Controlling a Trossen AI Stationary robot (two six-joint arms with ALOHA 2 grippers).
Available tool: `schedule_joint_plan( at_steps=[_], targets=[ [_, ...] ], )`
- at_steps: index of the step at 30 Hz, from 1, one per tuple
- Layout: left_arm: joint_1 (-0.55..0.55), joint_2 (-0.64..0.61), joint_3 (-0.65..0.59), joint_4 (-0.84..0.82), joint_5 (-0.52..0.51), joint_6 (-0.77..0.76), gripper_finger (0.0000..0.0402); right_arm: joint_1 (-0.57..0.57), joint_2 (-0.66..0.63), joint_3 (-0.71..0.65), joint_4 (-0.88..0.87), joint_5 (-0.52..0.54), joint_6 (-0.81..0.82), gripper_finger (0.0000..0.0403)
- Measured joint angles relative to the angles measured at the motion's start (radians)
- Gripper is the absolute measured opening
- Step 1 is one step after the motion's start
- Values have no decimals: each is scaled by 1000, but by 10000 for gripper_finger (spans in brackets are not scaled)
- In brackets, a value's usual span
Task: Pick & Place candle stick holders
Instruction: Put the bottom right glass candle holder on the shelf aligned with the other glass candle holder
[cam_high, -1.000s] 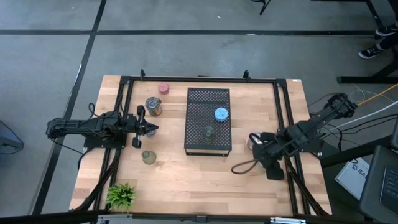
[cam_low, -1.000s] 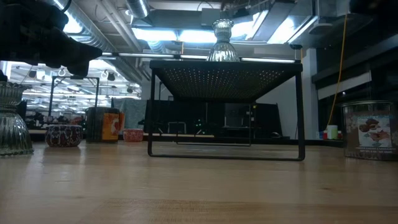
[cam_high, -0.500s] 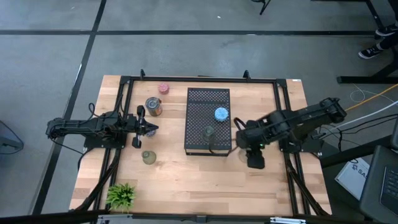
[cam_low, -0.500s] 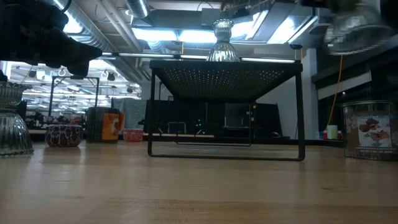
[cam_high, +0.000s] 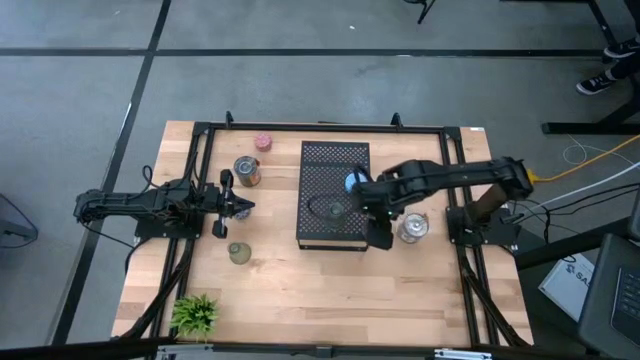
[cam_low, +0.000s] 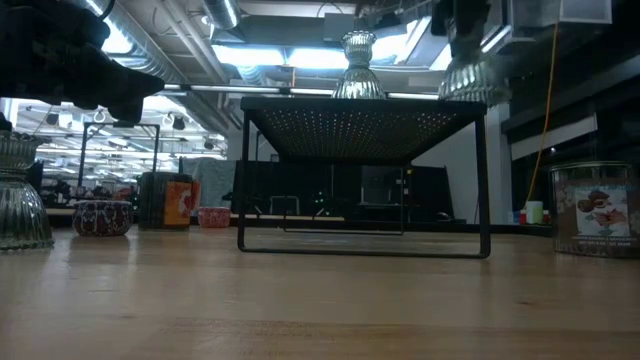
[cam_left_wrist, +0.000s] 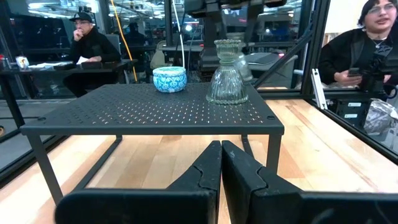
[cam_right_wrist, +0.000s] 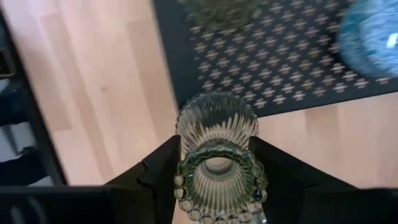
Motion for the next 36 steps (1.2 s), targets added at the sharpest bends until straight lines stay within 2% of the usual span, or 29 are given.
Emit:
schedule_joint_plan(
  at_steps=[6,13,22,36],
  targets=[
    [0,0,0,0,0,0,6,-24,12,1,10,56,-4,177],
    [0,0,0,0,0,0,6,-29,18,0,24,59,-27,177],
    [0,0,0,0,0,0,6,-31,17,0,74,68,-146,177],
    [0,0,0,0,0,0,6,-32,44,3,105,63,-158,177]
  ],
)
